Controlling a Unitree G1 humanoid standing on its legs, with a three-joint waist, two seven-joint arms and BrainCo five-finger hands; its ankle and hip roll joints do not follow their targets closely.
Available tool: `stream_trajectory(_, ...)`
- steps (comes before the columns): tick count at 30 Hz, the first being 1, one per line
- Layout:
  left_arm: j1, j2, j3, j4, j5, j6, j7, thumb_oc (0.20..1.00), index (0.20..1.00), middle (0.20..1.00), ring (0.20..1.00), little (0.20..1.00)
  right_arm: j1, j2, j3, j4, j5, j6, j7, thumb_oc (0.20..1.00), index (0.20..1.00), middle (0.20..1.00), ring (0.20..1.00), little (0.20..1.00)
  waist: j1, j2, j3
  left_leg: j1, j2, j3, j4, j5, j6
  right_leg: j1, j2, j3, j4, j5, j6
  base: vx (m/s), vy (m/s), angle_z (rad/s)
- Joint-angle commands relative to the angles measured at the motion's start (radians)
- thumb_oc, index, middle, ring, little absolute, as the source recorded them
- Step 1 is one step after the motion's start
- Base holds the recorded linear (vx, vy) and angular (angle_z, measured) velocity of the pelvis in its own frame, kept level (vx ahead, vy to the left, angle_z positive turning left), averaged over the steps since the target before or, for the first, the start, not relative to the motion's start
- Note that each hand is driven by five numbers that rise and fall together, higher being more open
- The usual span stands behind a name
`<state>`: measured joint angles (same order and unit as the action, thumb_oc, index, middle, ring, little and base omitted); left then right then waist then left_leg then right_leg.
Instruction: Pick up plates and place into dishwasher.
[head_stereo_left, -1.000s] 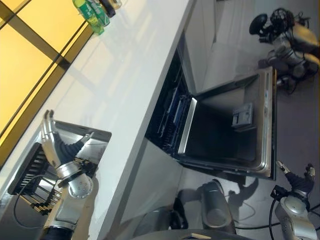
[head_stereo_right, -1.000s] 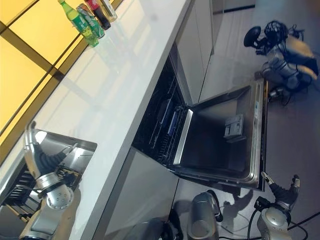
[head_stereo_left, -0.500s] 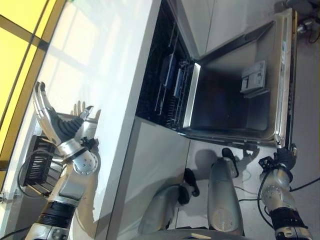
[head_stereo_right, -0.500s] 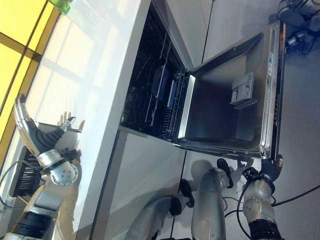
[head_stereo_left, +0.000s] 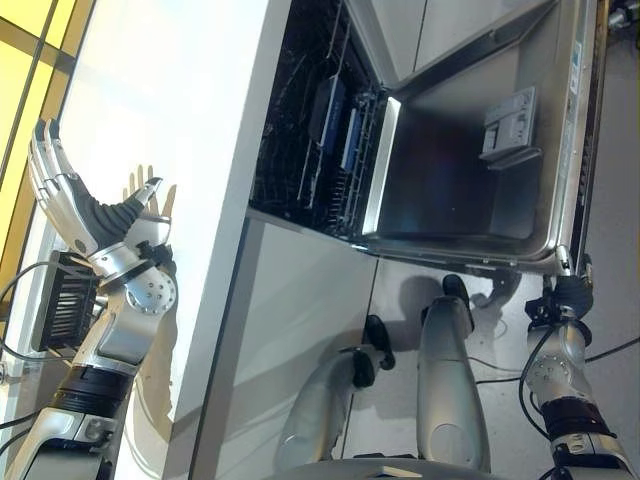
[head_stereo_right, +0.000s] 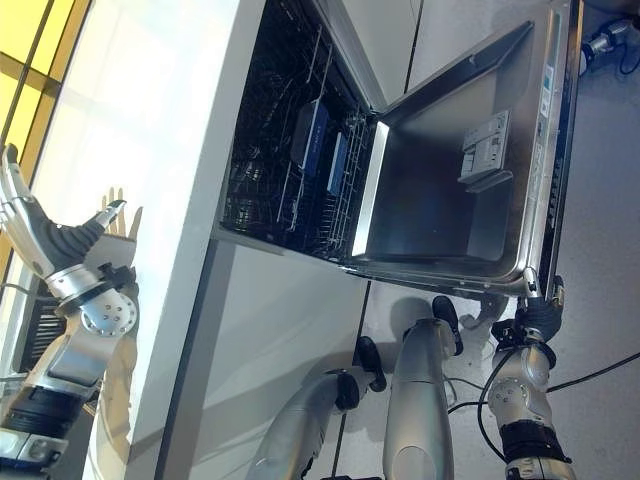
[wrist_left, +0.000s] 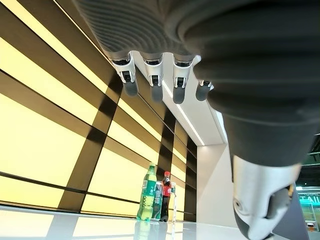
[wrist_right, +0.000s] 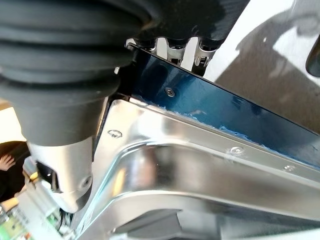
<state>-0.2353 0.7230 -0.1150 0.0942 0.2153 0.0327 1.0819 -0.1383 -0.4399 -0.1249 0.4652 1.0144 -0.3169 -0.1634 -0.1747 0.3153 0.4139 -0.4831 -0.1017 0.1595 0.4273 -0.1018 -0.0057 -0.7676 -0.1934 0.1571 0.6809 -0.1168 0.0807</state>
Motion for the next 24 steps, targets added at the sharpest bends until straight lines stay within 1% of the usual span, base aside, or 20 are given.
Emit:
stream_trajectory(1, -0.012, -0.11, -0.07, -0.053, -0.056, -0.028, 0.003, 1.0, 1.0, 1.0, 1.0, 1.0, -0.271, -0.02, 0.141, -0.214, -0.068, 0.088, 0.315, 1.0, 1.0, 1.0, 1.0, 1.0, 0.007, 0.028, 0.099, -0.035, -0.032, 0.028, 0.189, -0.134, 0.02, 0.102, -0.024, -0.012, -0.117, 0.029, -0.012, 0.04, 0.021, -0.27)
stream_trajectory(4, 0.002, -0.1, -0.047, -0.059, -0.072, -0.035, -0.009, 1.0, 1.0, 1.0, 1.0, 1.0, -0.245, -0.034, 0.173, -0.258, -0.11, 0.164, 0.418, 1.0, 1.0, 1.0, 1.0, 1.0, 0.017, 0.005, 0.086, -0.012, -0.031, 0.014, 0.165, -0.123, 0.019, 0.137, -0.024, -0.022, -0.156, 0.037, -0.011, 0.03, 0.016, 0.17)
stream_trajectory(5, 0.009, -0.1, -0.042, -0.058, -0.069, -0.04, -0.009, 1.0, 1.0, 1.0, 1.0, 1.0, -0.232, -0.037, 0.19, -0.282, -0.12, 0.179, 0.449, 1.0, 1.0, 1.0, 1.0, 1.0, 0.023, -0.007, 0.079, -0.002, -0.03, 0.008, 0.155, -0.118, 0.019, 0.152, -0.024, -0.026, -0.173, 0.041, -0.01, 0.01, 0.005, 0.13)
stream_trajectory(7, 0.014, -0.099, -0.037, -0.061, -0.07, -0.041, -0.011, 1.0, 1.0, 1.0, 1.0, 1.0, -0.222, -0.039, 0.207, -0.308, -0.122, 0.19, 0.472, 1.0, 1.0, 1.0, 1.0, 1.0, 0.031, -0.019, 0.07, 0.015, -0.03, -0.002, 0.137, -0.111, 0.019, 0.176, -0.025, -0.033, -0.195, 0.047, -0.008, 0.01, 0.004, -0.17)
stream_trajectory(9, 0.025, -0.101, -0.031, -0.059, -0.065, -0.049, -0.012, 1.0, 1.0, 1.0, 1.0, 1.0, -0.203, -0.028, 0.233, -0.346, -0.14, 0.189, 0.494, 1.0, 1.0, 1.0, 1.0, 1.0, 0.047, -0.038, 0.049, 0.045, -0.033, -0.021, 0.101, -0.099, 0.018, 0.218, -0.028, -0.043, -0.234, 0.053, -0.007, 0.03, 0.017, -0.08)
stream_trajectory(13, 0.05, -0.101, -0.016, -0.053, -0.056, -0.062, -0.021, 1.0, 1.0, 1.0, 1.0, 1.0, -0.162, 0.013, 0.272, -0.398, -0.169, 0.161, 0.505, 1.0, 1.0, 1.0, 1.0, 1.0, 0.08, -0.075, 0.01, 0.089, -0.037, -0.049, 0.063, -0.084, 0.022, 0.287, -0.036, -0.067, -0.282, 0.065, -0.004, 0.04, 0.0, 0.29)
stream_trajectory(14, 0.056, -0.1, -0.01, -0.052, -0.052, -0.062, -0.023, 1.0, 1.0, 1.0, 1.0, 1.0, -0.154, 0.023, 0.279, -0.409, -0.176, 0.154, 0.503, 1.0, 1.0, 1.0, 1.0, 1.0, 0.089, -0.086, -0.001, 0.096, -0.039, -0.055, 0.051, -0.074, 0.024, 0.301, -0.039, -0.074, -0.299, 0.077, -0.004, 0.06, -0.024, 0.04)
stream_trajectory(16, 0.081, -0.092, 0.012, -0.047, -0.05, -0.078, -0.04, 1.0, 1.0, 1.0, 1.0, 1.0, -0.123, 0.043, 0.291, -0.428, -0.185, 0.132, 0.506, 1.0, 1.0, 1.0, 1.0, 1.0, 0.114, -0.11, -0.027, 0.123, -0.041, -0.075, 0.037, -0.075, 0.027, 0.349, -0.049, -0.099, -0.321, 0.077, -0.002, 0.1, -0.045, 0.04)
stream_trajectory(17, 0.095, -0.086, 0.025, -0.046, -0.045, -0.085, -0.052, 1.0, 1.0, 1.0, 1.0, 1.0, -0.11, 0.05, 0.293, -0.433, -0.184, 0.122, 0.503, 1.0, 1.0, 1.0, 1.0, 1.0, 0.127, -0.124, -0.044, 0.129, -0.042, -0.083, 0.028, -0.067, 0.028, 0.367, -0.053, -0.109, -0.339, 0.088, -0.002, 0.1, -0.06, 0.63)
stream_trajectory(20, 0.132, -0.078, 0.053, -0.044, -0.034, -0.105, -0.078, 1.0, 1.0, 1.0, 1.0, 1.0, -0.075, 0.072, 0.301, -0.439, -0.186, 0.093, 0.504, 1.0, 1.0, 1.0, 1.0, 1.0, 0.161, -0.157, -0.082, 0.153, -0.039, -0.109, 0.01, -0.063, 0.031, 0.426, -0.058, -0.141, -0.38, 0.098, -0.004, 0.12, -0.071, 0.83)
stream_trajectory(23, 0.171, -0.07, 0.085, -0.049, -0.014, -0.124, -0.118, 1.0, 1.0, 1.0, 1.0, 1.0, -0.03, 0.106, 0.31, -0.435, -0.175, 0.06, 0.518, 1.0, 1.0, 1.0, 1.0, 1.0, 0.2, -0.199, -0.121, 0.189, -0.03, -0.144, 0.0, -0.073, 0.035, 0.506, -0.057, -0.183, -0.419, 0.1, -0.007, 0.15, -0.106, 0.42)
stream_trajectory(24, 0.177, -0.069, 0.092, -0.051, -0.008, -0.128, -0.126, 1.0, 1.0, 1.0, 1.0, 1.0, -0.024, 0.111, 0.313, -0.436, -0.172, 0.054, 0.516, 1.0, 1.0, 1.0, 1.0, 1.0, 0.206, -0.209, -0.131, 0.192, -0.03, -0.148, -0.009, -0.065, 0.036, 0.516, -0.058, -0.189, -0.432, 0.108, -0.008, 0.18, -0.128, 0.64)
